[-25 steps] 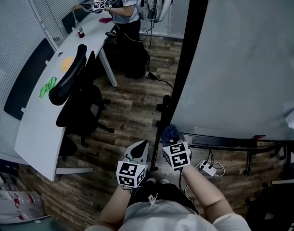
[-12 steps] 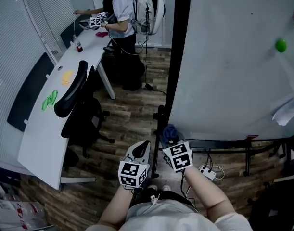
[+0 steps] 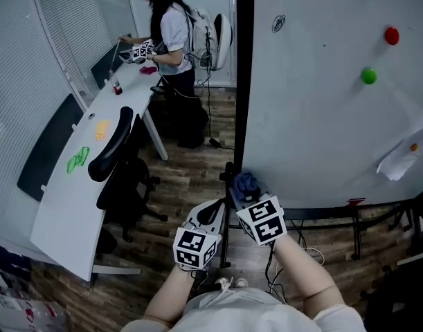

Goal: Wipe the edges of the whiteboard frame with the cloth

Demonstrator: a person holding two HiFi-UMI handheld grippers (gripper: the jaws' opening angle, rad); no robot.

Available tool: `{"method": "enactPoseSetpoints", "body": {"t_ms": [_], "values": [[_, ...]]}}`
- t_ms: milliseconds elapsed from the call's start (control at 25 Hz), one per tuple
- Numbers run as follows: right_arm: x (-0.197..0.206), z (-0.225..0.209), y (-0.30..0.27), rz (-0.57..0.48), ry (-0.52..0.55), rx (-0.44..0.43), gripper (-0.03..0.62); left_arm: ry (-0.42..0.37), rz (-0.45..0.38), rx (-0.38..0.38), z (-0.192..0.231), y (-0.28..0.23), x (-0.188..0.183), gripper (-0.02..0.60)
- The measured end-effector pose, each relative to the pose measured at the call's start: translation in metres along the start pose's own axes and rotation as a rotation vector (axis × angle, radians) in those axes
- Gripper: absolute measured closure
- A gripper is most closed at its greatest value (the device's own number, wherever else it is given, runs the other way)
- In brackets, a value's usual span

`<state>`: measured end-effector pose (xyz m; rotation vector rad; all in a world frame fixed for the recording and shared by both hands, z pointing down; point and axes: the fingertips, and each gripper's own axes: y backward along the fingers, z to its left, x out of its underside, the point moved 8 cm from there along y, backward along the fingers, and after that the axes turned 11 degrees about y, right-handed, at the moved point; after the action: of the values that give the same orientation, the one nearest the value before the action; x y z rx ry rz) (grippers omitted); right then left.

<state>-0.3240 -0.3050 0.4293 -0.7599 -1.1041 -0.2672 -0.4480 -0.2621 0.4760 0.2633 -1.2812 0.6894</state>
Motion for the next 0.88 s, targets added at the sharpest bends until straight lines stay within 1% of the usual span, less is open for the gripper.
{"method": "enactPoseSetpoints", "body": {"t_ms": [160, 280, 440, 600, 720, 880], "values": [[-0.029, -0.007, 0.012, -0.038, 0.054, 0.021, 0.522, -0.013, -0.061, -0.004, -0.001, 0.002, -0.024, 0.561], [-0.051, -0.013, 0.023, -0.074, 0.086, 0.049, 0.522, -0.051, -0.1, 0.001, -0.004, 0.005, -0.044, 0.561], [-0.081, -0.02, 0.038, -0.148, 0.085, 0.102, 0.522, -0.095, -0.144, 0.006, -0.008, 0.01, -0.067, 0.561], [-0.11, -0.023, 0.049, -0.211, 0.121, 0.144, 0.522, -0.13, -0.183, 0.011, -0.012, 0.013, -0.086, 0.561], [-0.131, -0.027, 0.055, -0.245, 0.135, 0.159, 0.522, -0.155, -0.207, 0.004, -0.014, 0.014, -0.101, 0.561], [-0.154, -0.031, 0.064, -0.289, 0.112, 0.167, 0.522, -0.177, -0.242, 0.006, -0.017, 0.016, -0.122, 0.561]]}}
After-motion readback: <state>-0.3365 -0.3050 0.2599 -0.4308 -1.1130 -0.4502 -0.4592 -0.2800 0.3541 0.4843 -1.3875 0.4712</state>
